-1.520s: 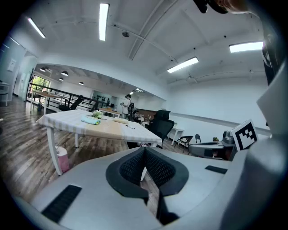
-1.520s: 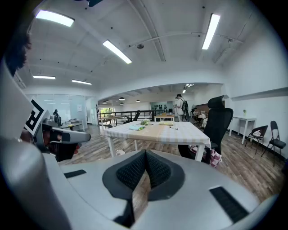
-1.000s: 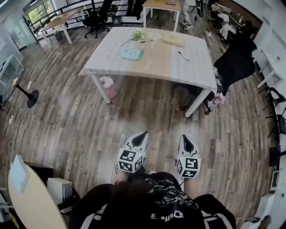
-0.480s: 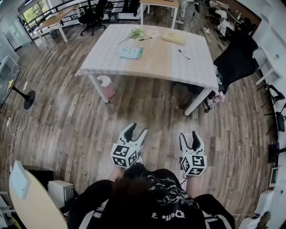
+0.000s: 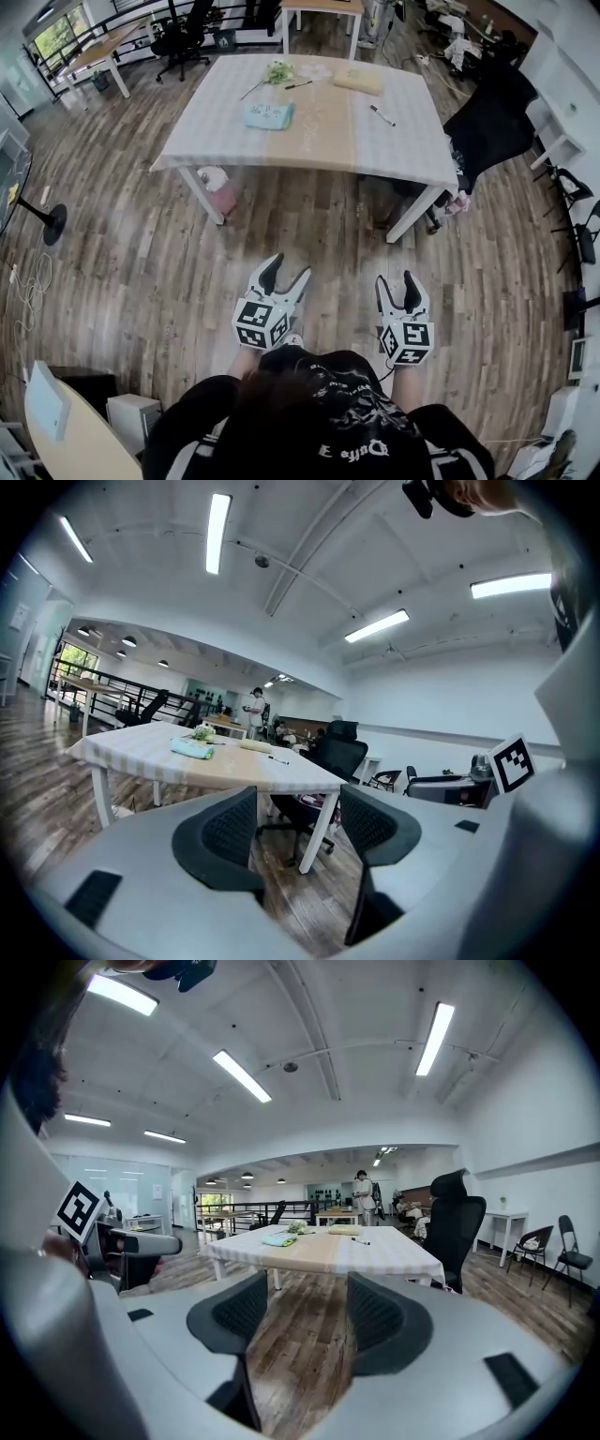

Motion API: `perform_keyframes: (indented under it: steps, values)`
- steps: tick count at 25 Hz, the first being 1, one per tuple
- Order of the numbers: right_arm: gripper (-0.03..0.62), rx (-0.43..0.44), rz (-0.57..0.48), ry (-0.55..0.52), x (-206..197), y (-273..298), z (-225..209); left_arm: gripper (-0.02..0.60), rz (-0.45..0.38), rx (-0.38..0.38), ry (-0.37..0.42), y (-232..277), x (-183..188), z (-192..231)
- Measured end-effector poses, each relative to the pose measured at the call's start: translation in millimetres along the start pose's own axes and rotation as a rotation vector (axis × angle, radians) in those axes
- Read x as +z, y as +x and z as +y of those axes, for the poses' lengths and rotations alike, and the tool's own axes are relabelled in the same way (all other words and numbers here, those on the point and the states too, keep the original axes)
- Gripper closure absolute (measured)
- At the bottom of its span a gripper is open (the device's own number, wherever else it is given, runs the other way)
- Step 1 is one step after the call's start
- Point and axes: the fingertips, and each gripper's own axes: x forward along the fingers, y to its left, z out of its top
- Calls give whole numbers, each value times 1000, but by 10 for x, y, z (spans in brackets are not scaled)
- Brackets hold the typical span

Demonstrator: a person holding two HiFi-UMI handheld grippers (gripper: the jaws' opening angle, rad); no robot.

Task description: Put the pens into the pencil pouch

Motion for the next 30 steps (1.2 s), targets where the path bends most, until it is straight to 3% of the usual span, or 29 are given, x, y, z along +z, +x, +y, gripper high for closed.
perform_keyframes:
  steps: [8,17,30]
  values:
    - [335,-27,-4,18,-17,190,142,294,18,-37,-2,125,5,217]
    - [335,12,16,24,-43,653,27,293,58,-8,-9,445,-66,436]
    - [336,110,30,-5,328,1925,-793,293,50,70,-21,1742,314,645]
